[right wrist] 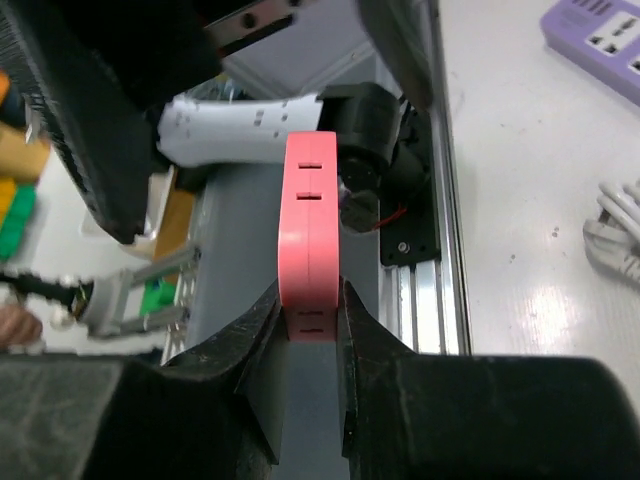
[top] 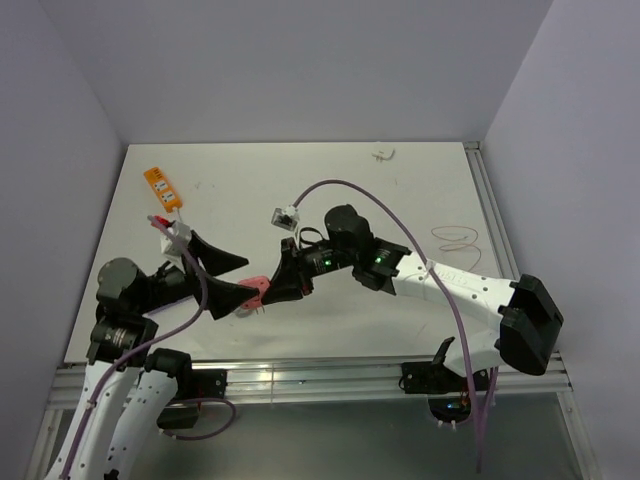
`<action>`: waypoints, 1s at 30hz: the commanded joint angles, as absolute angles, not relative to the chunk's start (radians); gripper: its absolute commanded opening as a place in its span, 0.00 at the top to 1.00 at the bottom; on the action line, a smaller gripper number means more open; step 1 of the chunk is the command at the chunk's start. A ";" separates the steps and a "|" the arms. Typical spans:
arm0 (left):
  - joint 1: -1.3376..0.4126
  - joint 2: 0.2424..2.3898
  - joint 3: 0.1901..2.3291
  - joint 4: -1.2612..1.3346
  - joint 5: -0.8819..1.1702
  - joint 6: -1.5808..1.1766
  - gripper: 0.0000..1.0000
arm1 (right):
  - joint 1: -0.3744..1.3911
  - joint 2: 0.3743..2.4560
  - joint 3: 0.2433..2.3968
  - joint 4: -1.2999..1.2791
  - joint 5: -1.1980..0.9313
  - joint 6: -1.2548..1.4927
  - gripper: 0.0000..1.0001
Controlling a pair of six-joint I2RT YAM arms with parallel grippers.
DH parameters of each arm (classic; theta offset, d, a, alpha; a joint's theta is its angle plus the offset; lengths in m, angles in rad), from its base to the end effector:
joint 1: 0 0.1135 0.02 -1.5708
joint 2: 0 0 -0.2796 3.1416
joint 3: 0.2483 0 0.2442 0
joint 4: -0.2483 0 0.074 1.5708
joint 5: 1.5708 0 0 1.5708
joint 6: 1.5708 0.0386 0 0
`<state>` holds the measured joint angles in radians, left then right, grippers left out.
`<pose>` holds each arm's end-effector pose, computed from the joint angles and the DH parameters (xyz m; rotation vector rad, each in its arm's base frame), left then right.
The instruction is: Insert the plug
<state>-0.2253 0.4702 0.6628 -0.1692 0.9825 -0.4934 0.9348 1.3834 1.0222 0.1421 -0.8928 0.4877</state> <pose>0.0776 -0.0507 0.3466 0.6165 1.6036 -1.2971 0.1578 0.2644 0.3393 -1.1675 1.7438 1.7358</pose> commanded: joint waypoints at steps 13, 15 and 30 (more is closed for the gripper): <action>-0.227 0.301 0.569 0.141 0.827 -0.675 0.05 | 0.943 1.163 0.882 0.489 -0.607 0.752 1.00; -0.227 0.325 0.566 0.162 0.862 -0.716 0.14 | 0.942 1.169 0.894 0.494 -0.643 0.718 1.00; -0.227 0.420 0.611 0.199 0.980 -0.799 0.82 | 0.945 1.203 0.966 0.411 -0.701 0.578 1.00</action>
